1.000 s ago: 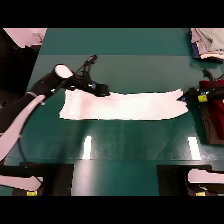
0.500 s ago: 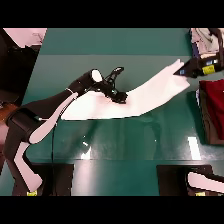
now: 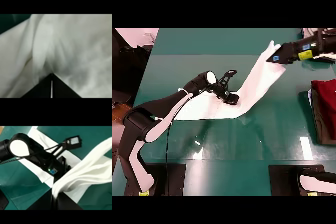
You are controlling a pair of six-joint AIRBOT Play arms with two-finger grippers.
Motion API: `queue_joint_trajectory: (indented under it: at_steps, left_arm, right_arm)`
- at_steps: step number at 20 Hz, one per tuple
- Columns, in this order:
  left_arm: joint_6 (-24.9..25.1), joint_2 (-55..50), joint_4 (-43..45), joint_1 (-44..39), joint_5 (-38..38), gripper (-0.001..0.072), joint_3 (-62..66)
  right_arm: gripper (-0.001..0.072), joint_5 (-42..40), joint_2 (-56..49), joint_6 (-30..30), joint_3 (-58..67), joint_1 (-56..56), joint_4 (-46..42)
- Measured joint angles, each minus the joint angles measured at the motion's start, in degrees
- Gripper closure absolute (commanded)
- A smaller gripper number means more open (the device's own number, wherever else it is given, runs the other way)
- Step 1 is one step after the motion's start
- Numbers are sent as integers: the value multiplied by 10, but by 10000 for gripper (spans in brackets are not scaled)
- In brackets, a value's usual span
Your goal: Fold the shirts.
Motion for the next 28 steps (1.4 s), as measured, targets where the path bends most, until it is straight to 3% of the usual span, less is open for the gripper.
queue_joint_trajectory:
  at_steps: [10, 18, 22, 23, 25, 26, 27, 28]
  left_arm:
    - [-9, 22, 43, 33, -95, 682, 98]
    - [-38, 175, 212, 196, -154, 681, 115]
    - [-41, 244, 244, 280, -174, 681, 116]
    - [-41, 256, 247, 296, -177, 680, 116]
    - [-41, 273, 255, 322, -188, 681, 115]
    - [-41, 279, 257, 329, -194, 681, 115]
    - [-41, 282, 256, 334, -199, 680, 115]
    - [-41, 285, 253, 337, -203, 681, 115]
  right_arm:
    - [695, -2, -66, 2, 105, 73, -1]
    - [692, -34, -99, -3, 114, 129, 0]
    - [691, -112, -161, -41, 115, 213, 1]
    - [658, -146, -180, -52, 115, 238, 2]
    - [364, -226, -225, -82, 116, 289, 2]
    - [266, -268, -249, -94, 121, 312, 5]
    - [200, -301, -271, -101, 128, 330, 10]
    - [198, -329, -291, -108, 136, 344, 18]
